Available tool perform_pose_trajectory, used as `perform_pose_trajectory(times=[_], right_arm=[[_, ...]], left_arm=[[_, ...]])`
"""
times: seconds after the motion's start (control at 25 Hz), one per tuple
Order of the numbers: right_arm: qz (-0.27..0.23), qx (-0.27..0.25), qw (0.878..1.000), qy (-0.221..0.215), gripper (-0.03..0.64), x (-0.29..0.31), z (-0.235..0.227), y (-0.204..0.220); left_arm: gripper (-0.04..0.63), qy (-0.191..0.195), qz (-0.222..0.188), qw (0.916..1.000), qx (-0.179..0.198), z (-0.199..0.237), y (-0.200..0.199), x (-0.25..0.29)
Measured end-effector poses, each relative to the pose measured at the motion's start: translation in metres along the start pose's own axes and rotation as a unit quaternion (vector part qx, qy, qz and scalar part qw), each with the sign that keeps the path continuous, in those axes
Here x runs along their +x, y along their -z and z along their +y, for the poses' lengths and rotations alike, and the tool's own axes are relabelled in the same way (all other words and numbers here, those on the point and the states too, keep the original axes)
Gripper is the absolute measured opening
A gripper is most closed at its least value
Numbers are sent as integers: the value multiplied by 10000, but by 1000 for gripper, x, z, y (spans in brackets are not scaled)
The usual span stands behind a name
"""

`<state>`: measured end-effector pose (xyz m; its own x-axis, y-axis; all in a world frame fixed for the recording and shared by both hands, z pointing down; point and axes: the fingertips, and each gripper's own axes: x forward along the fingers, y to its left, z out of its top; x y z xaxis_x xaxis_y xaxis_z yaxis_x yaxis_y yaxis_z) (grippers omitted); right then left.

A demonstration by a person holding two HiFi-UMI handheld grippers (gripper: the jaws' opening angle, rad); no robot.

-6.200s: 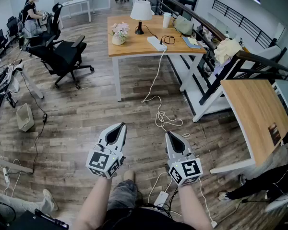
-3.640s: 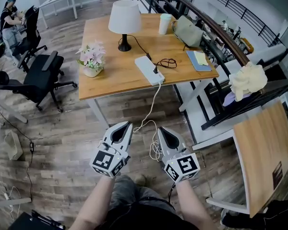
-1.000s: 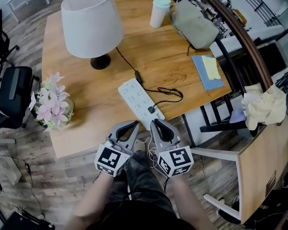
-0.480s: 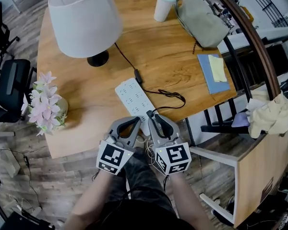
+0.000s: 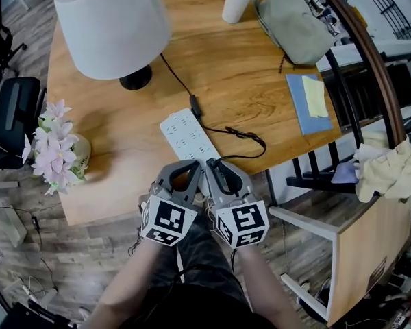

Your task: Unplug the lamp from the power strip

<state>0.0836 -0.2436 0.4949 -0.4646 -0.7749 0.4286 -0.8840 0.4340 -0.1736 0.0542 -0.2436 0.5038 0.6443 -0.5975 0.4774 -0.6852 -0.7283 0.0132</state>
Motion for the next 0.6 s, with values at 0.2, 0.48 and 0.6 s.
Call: perform_pose_trajectory(times=[0.2,0.48,0.6], right_arm=[[26,-388,9990,200,74,1,2,-1],[-39,-326,9991,274,74,0,2,-1],[-95,-180,9995,235,72,-1,-1,-2]], left_arm=[[-3,-14,217,9997,75,1,4,8],[-3,51,269,9996,67,1,7,14],[-3,62,276,9995,111,0,6,15]])
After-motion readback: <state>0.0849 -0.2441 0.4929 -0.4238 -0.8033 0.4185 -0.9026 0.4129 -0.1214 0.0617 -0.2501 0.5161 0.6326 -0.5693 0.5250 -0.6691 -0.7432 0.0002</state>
